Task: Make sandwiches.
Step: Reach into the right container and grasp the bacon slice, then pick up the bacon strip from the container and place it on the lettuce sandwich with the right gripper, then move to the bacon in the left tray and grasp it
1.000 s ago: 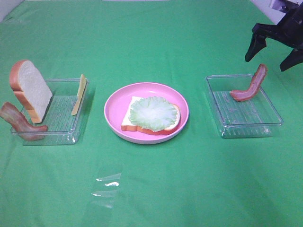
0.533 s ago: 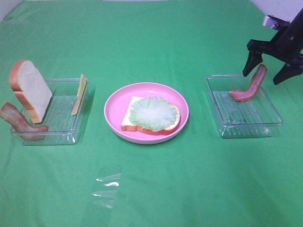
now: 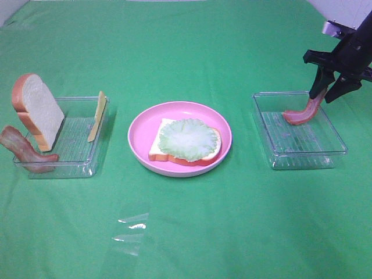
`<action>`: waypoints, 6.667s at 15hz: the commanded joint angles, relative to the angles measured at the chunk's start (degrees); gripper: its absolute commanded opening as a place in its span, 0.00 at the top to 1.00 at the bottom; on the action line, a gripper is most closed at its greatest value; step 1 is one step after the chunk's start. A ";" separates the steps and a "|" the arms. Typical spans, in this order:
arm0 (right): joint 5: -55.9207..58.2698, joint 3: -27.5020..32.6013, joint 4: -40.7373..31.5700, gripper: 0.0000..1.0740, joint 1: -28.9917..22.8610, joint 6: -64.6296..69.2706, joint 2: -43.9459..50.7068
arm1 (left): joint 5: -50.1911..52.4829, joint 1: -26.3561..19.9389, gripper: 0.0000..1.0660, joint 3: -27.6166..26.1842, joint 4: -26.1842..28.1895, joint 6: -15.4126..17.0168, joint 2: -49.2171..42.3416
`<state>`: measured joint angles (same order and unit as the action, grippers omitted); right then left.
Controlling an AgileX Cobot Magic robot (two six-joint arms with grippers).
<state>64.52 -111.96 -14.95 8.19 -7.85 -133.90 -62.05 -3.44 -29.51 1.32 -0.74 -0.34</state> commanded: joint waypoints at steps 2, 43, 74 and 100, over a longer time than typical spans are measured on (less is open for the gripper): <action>0.40 -0.34 -0.23 0.63 0.00 -0.52 -0.06 | 0.63 0.00 0.15 -0.06 0.23 0.17 -0.52; -15.18 20.86 -42.51 1.00 -30.08 -18.85 8.19 | 0.63 0.00 0.15 -0.06 0.23 0.17 -0.57; 8.94 8.54 8.08 0.11 -7.51 0.63 16.90 | 0.63 0.00 0.15 -0.06 0.23 0.17 -0.57; 3.44 83.54 12.15 0.11 -4.70 1.20 135.45 | 0.63 0.00 0.15 -0.06 0.23 0.17 -0.52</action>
<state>67.21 -28.59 -3.09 3.50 -6.76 0.17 -62.05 -3.44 -29.51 1.32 -0.74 -0.34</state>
